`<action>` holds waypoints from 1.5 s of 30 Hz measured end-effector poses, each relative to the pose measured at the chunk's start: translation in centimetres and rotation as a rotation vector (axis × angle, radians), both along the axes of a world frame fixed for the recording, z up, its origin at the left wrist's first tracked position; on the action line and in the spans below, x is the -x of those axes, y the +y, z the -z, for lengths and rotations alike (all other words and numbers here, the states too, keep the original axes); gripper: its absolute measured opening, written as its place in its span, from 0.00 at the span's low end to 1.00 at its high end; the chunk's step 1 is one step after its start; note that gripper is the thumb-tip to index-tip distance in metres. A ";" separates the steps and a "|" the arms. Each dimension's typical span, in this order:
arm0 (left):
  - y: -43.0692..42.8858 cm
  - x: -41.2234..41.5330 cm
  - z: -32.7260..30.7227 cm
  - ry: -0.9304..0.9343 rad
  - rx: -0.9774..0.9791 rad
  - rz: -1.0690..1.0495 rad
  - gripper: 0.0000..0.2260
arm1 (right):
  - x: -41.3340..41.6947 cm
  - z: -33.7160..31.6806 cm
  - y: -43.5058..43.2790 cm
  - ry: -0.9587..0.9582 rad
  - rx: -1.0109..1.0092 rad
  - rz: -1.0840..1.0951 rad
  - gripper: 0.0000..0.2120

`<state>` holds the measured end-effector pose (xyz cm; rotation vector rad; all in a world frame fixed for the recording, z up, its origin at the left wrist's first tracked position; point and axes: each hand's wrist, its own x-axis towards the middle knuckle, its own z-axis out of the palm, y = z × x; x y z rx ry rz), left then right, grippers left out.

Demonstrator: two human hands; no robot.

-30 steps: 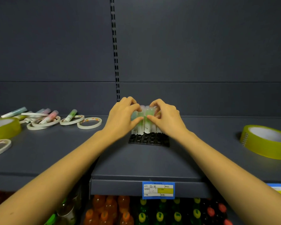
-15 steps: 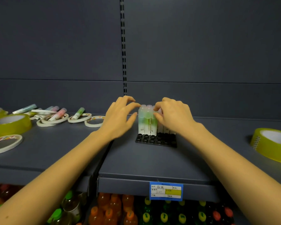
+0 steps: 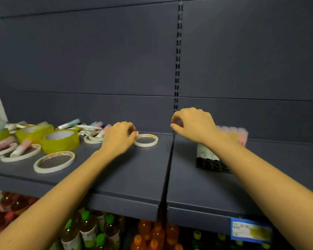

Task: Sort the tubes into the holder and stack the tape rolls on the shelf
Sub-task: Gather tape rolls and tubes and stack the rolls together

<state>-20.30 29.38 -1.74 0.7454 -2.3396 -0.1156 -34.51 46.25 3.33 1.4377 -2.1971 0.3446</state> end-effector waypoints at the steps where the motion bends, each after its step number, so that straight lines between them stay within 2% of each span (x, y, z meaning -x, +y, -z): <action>1: -1.0 -0.5 -0.1 -0.006 -0.001 -0.016 0.09 | -0.5 0.2 -1.2 -0.018 -0.021 0.001 0.12; 11: -10.1 -4.1 -0.9 -0.090 -0.021 -0.074 0.10 | -4.1 2.1 -14.1 -0.325 -0.071 0.029 0.10; 20: -14.3 -4.6 -0.4 -0.075 0.030 -0.007 0.11 | -4.2 4.1 -23.7 -0.508 0.020 0.243 0.21; 25: -15.0 -4.6 0.0 -0.090 0.073 0.061 0.11 | -4.2 4.8 -26.2 -0.522 -0.049 0.346 0.26; 31: -15.5 -3.1 -1.4 -0.137 0.057 0.098 0.09 | -4.5 3.6 -25.3 -0.593 0.076 0.282 0.27; 36: -15.7 -0.1 -1.6 -0.224 -0.135 0.185 0.08 | -4.6 1.4 -20.8 -0.578 0.193 0.211 0.23; 41: -15.7 3.6 -0.7 -0.440 -0.025 0.137 0.11 | -5.2 0.6 -16.2 -0.585 0.253 0.195 0.17; 45: -15.9 5.2 0.4 -0.568 -0.008 0.095 0.08 | -5.5 0.5 -13.2 -0.551 0.284 0.207 0.20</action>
